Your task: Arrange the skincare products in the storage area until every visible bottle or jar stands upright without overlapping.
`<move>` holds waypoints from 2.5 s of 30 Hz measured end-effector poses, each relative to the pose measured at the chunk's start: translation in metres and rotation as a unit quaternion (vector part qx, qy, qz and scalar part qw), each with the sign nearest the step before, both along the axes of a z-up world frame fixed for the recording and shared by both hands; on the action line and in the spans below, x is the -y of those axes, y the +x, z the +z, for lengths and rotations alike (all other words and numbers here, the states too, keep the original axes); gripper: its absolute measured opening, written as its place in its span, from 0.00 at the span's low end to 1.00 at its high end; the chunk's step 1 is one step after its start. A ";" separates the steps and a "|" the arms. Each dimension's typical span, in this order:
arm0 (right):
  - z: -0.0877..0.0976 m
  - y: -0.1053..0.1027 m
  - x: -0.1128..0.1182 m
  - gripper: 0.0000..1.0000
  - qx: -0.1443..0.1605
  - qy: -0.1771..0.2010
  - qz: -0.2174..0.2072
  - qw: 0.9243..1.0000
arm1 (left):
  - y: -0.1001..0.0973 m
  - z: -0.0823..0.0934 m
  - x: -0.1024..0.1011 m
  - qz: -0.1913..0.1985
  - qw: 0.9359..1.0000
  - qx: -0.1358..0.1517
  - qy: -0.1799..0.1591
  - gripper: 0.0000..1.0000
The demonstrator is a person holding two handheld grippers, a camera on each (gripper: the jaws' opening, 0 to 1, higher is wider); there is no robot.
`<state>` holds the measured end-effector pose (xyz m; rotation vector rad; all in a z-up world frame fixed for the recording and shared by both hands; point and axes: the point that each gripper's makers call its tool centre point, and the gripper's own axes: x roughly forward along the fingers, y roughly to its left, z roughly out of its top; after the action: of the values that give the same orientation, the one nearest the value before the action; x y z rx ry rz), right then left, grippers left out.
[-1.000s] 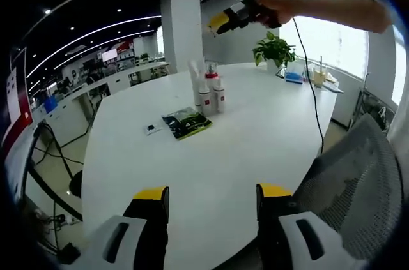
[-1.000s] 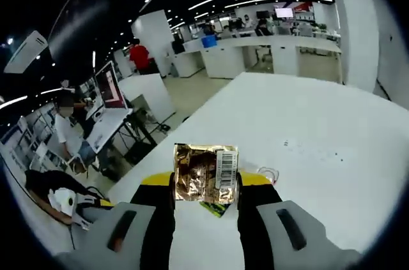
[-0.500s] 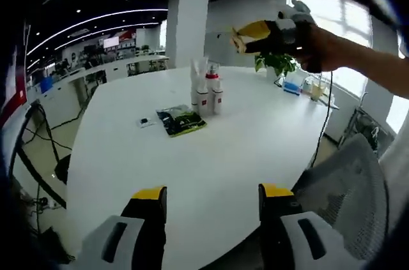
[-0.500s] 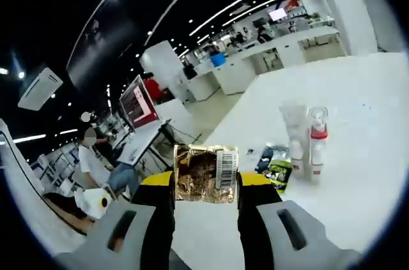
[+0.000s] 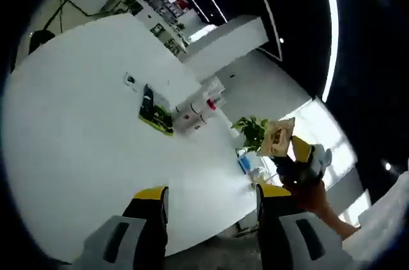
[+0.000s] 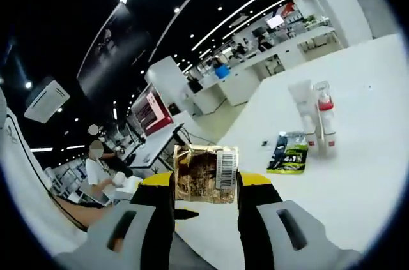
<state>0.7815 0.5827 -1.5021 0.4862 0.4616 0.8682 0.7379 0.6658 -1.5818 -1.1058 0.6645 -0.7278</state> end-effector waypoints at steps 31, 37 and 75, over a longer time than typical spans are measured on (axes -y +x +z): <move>0.022 -0.049 -0.033 0.35 0.072 0.068 0.066 0.993 | -0.020 0.076 0.048 -0.057 0.879 -0.168 -0.443 0.25; 0.023 -0.047 -0.031 0.35 0.076 0.074 0.060 0.992 | -0.027 0.081 0.054 -0.066 0.870 -0.178 -0.454 0.25; -0.004 -0.070 -0.060 0.45 -0.020 0.067 0.163 0.984 | -0.018 0.075 -0.005 0.030 0.964 0.016 -0.264 0.01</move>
<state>0.7117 0.6426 -1.5061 0.5611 0.5313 1.2112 0.7201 0.6711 -1.5063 -1.5901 0.4119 -0.8962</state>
